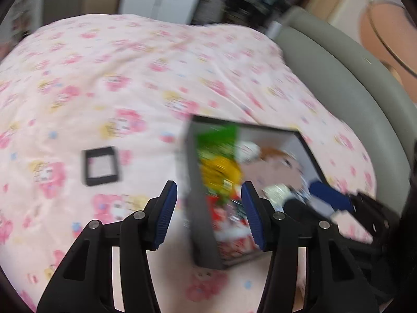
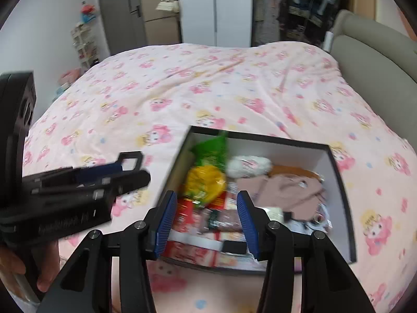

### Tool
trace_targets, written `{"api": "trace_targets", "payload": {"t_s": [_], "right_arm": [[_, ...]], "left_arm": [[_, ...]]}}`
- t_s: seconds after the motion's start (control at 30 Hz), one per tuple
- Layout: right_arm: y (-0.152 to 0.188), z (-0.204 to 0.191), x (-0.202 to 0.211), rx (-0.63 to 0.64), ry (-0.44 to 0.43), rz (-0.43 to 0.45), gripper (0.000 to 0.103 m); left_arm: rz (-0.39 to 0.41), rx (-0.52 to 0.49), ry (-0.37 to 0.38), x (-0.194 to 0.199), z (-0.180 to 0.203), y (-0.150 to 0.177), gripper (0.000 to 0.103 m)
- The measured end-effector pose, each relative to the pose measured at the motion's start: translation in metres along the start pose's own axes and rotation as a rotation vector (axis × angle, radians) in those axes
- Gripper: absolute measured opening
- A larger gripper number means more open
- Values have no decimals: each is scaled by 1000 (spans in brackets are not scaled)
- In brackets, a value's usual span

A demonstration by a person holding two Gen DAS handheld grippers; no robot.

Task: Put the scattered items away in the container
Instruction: 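Move the left gripper to the black square frame on the bedspread, then grasp the black square frame with the left gripper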

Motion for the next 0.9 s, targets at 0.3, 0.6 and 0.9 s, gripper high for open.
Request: {"api": "trace_targets", "payload": {"t_s": [0.3,0.6,0.9], "right_arm": [[-43,-65,-56,47,-137,-99,44],[-55,-119,-160,-32,-248,-289,44],[-53,-132,-238,-65,-186,-382,44]], "left_arm": [[-6,307,-170,-16,-128,-28,52],[-86,553,-325,-71,-200,-28,52],[-135,690,-183,-104,-219,-18,50]]}}
Point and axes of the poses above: each gripper's, at about its wrist camera, not at the fingertips, and x roughly against the way its jaws point, z to its right, y to its underside, the point moved 1 cm from there along -x, roughly the way its jaws point, and after that the axes turned 8 degrees about x, right-handed, at the moved point
